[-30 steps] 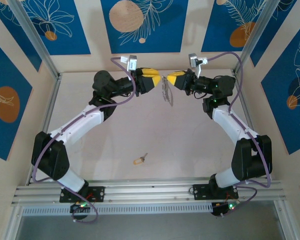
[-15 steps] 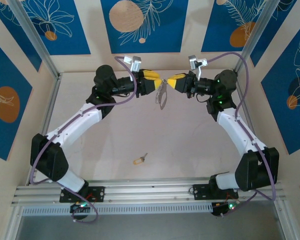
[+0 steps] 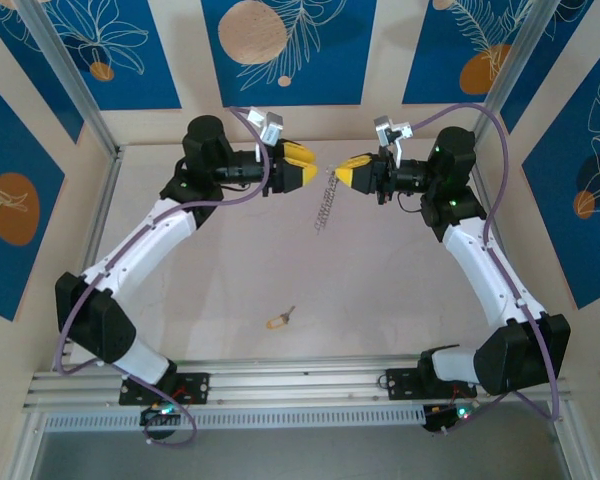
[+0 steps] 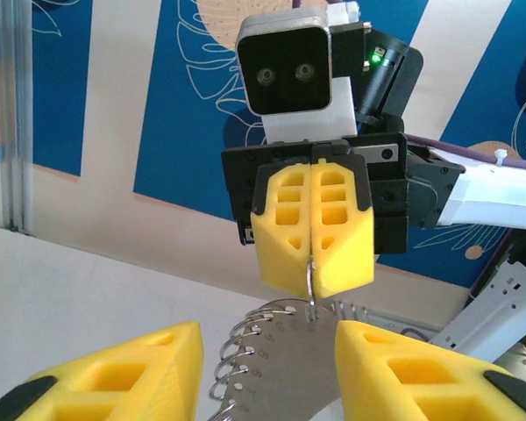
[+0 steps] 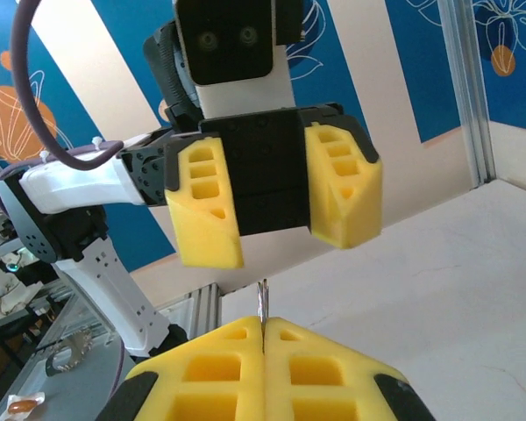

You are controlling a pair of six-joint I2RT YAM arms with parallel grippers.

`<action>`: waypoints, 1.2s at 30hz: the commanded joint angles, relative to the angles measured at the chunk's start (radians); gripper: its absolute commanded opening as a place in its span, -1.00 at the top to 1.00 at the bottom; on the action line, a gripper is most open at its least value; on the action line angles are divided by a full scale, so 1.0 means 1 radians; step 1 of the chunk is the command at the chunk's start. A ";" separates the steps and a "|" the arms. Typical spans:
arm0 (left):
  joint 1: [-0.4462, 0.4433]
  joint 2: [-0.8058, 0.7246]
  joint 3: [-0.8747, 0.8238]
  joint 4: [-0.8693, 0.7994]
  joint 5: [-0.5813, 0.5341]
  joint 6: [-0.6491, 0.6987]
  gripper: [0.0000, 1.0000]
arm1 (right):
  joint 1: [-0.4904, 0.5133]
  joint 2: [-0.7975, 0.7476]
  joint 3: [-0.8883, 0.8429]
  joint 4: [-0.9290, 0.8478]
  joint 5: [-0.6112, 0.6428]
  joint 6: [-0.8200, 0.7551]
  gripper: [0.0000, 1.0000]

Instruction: Put the keys on the keyring

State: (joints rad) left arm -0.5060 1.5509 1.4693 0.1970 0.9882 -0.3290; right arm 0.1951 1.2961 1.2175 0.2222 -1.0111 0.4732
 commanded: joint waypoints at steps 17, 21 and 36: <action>-0.051 0.060 0.029 0.136 0.070 -0.102 0.14 | 0.021 0.003 0.004 0.048 -0.017 0.019 1.00; -0.058 0.060 0.027 0.158 0.069 -0.115 0.16 | 0.026 0.003 -0.001 0.048 -0.011 0.019 1.00; -0.069 0.045 0.007 0.171 0.052 -0.105 0.55 | 0.027 0.001 -0.007 0.048 0.005 0.022 1.00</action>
State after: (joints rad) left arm -0.5678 1.6077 1.4693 0.3351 1.0363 -0.4431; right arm 0.2165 1.2999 1.2167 0.2539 -1.0088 0.4858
